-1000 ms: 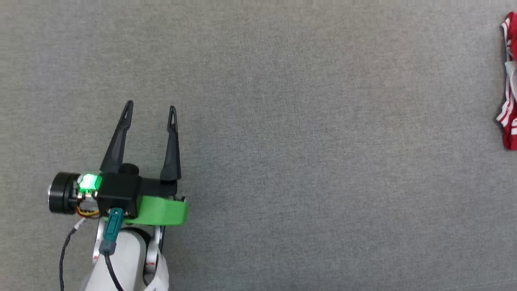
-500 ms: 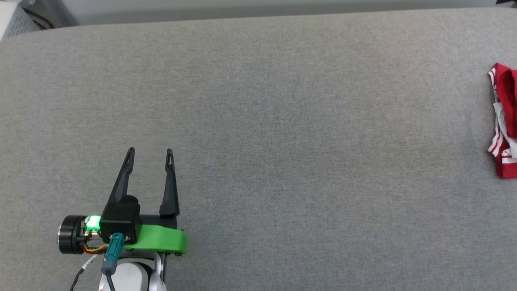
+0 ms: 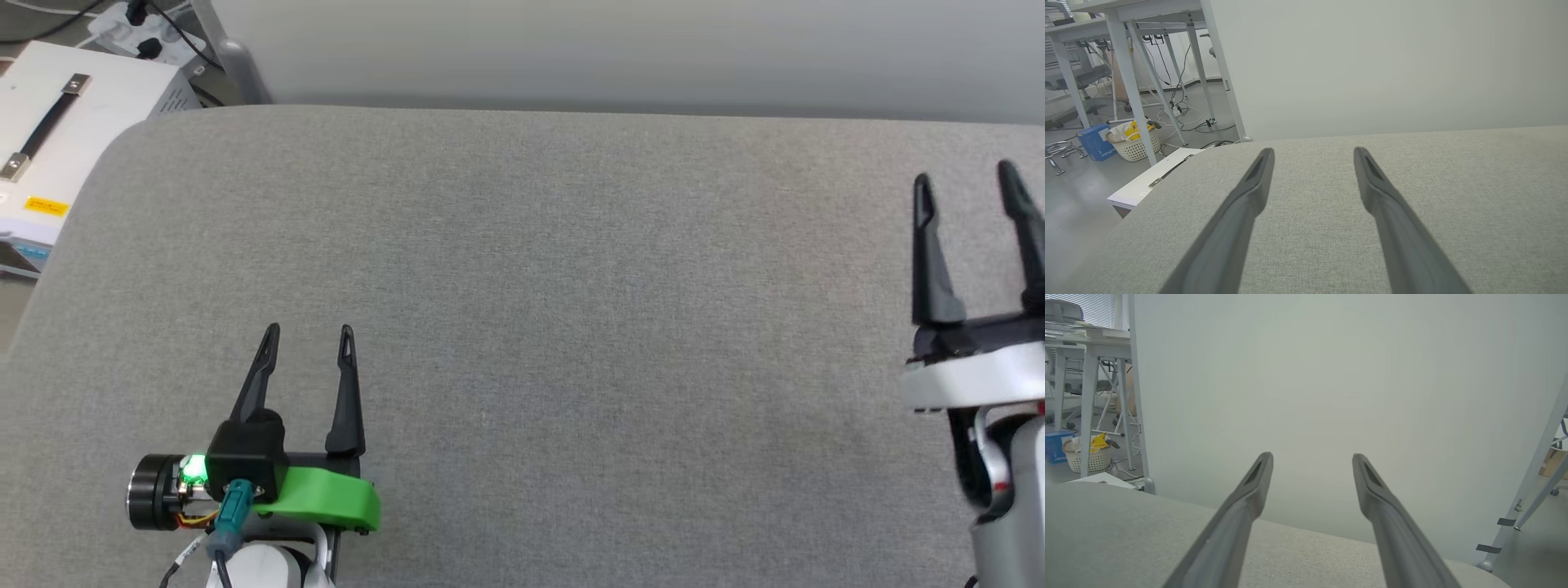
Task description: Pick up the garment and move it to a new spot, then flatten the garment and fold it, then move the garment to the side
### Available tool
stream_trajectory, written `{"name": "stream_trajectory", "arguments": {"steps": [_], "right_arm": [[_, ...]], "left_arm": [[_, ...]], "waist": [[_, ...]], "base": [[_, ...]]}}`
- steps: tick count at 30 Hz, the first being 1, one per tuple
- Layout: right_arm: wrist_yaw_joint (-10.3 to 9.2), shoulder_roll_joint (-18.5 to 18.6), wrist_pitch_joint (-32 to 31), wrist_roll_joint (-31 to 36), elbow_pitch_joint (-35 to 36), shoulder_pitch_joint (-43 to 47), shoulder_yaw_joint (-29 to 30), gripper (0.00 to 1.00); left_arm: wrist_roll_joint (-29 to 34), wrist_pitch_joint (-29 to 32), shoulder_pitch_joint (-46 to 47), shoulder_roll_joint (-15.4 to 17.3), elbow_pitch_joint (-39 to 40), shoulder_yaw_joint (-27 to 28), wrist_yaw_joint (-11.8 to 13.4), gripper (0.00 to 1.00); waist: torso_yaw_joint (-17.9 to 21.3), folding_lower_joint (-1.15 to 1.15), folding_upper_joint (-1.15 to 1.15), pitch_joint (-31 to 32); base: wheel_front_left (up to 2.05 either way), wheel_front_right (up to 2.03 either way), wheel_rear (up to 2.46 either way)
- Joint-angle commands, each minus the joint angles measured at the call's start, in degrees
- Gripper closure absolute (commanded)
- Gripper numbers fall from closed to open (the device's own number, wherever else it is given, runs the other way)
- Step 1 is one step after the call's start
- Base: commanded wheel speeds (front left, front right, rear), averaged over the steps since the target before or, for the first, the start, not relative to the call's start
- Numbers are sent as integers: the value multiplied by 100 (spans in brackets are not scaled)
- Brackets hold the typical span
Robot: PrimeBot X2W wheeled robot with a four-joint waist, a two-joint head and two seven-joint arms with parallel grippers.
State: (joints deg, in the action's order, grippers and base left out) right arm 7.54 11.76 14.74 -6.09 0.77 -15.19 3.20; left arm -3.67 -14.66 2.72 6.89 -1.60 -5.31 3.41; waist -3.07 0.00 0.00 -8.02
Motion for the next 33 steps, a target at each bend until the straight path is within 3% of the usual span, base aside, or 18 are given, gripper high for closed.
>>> {"name": "stream_trajectory", "arguments": {"steps": [1,10,33], "right_arm": [[-5,-83,25,-11,58,182,-44,0],[-5,-729,26,-82,27,1364,-88,0],[-5,-886,26,-71,0,2291,-89,0]], "left_arm": [[-21,-34,-68,-46,-30,9,-32,0],[-80,-34,-319,-156,-92,21,-222,0],[-34,-34,-707,-246,-262,114,-492,0]], "waist": [[-134,0,0,149],[-34,0,0,426],[148,0,0,766]], "base": [[0,0,0],[0,0,0],[0,0,0]]}}
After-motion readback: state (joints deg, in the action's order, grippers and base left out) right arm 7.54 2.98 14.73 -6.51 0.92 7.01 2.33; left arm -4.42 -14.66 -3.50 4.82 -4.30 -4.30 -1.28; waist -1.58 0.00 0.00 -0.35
